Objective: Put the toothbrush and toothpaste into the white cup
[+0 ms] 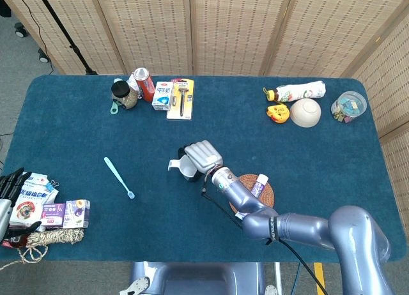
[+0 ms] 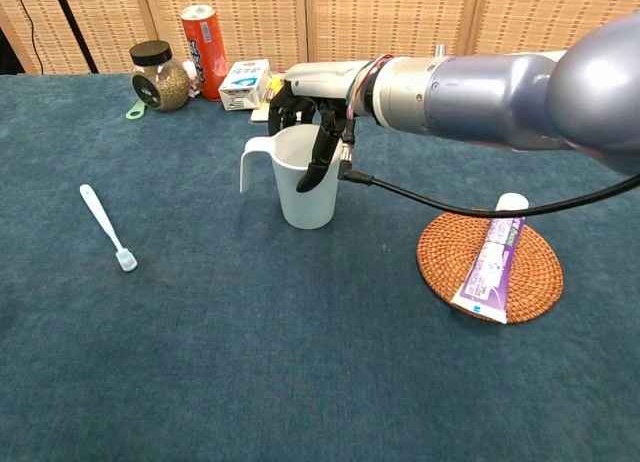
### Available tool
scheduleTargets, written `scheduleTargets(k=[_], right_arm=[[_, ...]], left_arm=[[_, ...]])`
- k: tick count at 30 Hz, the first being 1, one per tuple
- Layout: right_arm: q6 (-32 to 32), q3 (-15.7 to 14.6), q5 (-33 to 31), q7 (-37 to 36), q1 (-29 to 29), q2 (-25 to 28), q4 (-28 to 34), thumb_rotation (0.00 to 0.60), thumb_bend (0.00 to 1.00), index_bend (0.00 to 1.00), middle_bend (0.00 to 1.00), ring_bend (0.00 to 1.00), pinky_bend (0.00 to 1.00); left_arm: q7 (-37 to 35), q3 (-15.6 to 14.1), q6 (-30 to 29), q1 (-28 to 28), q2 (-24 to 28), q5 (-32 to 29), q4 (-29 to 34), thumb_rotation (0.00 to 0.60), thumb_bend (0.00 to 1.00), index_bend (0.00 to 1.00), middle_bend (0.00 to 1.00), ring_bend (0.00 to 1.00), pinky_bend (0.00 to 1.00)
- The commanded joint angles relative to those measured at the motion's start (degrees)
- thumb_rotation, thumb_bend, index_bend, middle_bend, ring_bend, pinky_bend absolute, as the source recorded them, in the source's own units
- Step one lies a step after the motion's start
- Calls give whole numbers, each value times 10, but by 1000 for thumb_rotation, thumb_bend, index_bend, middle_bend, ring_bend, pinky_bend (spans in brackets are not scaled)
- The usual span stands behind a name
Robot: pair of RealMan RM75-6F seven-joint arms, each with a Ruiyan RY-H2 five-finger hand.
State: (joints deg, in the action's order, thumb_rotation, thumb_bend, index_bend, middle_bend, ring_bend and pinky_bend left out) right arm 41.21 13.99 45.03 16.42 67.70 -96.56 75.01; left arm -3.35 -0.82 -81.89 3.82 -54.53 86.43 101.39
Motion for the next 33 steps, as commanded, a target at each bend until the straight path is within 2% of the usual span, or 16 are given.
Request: scheduleTargets(k=[1,4,6,8,12,18,23,29,33], right_arm=[[-2,0,7,-7,-3,-3,-3,600,329,361,386,287,523],[-11,-2,14,-14,-5,-1,-3,600,320,132,215,164,473],[-21,-1,20,-24,-7,4,1,600,302,11,70,49,370],[-29,1,27,-36,-10,11,7,600,295,0,11,4,285],[-26,1,38,-39,-14,20,16,600,295,0,0,0,165],[-17,0,32,-30,-19,39,42,600,294,0,0,0,103],[-7,-5,26,-20,-29,78,93,600,294,0,0,0,83],[12,-18,50,-20,-64,179,200,600,294,0,0,0,56],[55,-36,113,-18,-114,284,280,600,293,0,0,0,24]], left_arm=[[1,-1,1,0,0,1,0,600,9,0,0,0,0],[3,-1,1,0,-1,2,1,600,8,0,0,0,0],[3,-1,0,0,-1,2,1,600,8,0,0,0,0],[5,-1,0,0,-1,2,1,600,8,0,0,0,0],[7,-2,1,1,-2,3,1,600,8,0,0,0,0],[10,-2,1,1,-2,4,2,600,9,0,0,0,0],[13,-4,4,2,-3,7,1,600,8,0,0,0,0],[13,-3,4,5,-5,10,-3,600,8,0,0,0,0],[4,1,11,15,-12,19,-13,600,9,0,0,0,0]])
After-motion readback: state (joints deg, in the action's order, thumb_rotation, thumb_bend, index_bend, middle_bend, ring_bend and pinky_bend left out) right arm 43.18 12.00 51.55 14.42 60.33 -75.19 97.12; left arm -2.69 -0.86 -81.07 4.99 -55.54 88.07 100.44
